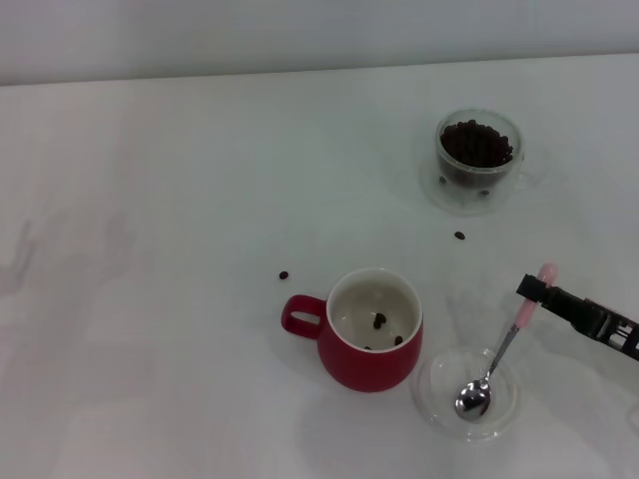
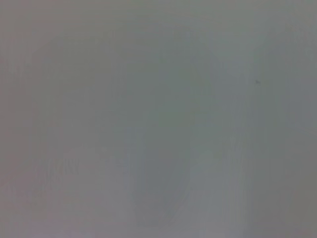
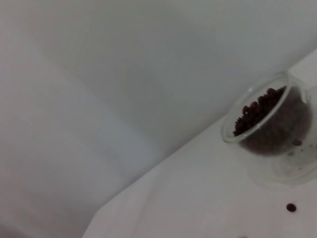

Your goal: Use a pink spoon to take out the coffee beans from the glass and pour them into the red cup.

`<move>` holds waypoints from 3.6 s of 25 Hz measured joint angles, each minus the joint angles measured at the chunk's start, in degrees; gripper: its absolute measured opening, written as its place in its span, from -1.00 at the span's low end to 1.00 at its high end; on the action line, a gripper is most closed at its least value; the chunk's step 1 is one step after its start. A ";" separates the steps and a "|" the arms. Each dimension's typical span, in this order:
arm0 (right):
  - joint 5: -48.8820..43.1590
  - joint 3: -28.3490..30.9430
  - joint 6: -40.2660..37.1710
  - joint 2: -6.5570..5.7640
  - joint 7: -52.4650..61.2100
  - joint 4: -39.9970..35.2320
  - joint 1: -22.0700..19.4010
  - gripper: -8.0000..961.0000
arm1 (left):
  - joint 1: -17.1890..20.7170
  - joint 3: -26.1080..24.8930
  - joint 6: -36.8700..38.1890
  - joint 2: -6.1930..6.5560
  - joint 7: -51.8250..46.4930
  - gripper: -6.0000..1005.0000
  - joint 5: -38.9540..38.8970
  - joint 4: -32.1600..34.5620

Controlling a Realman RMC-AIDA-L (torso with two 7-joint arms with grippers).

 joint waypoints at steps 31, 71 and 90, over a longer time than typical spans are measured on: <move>-2.27 -1.01 -2.29 -0.17 9.30 2.46 2.43 -0.65 | 0.25 0.00 -0.20 -0.24 0.00 0.48 0.21 -0.20; -1.47 27.59 -8.87 -0.97 -11.01 -5.52 3.31 -0.46 | -0.28 -0.44 -0.28 0.12 0.00 0.48 -1.21 0.00; 3.18 37.65 -10.88 0.27 -38.46 4.56 6.14 -0.46 | -1.39 -0.22 -0.17 -0.06 0.00 0.48 -2.65 0.30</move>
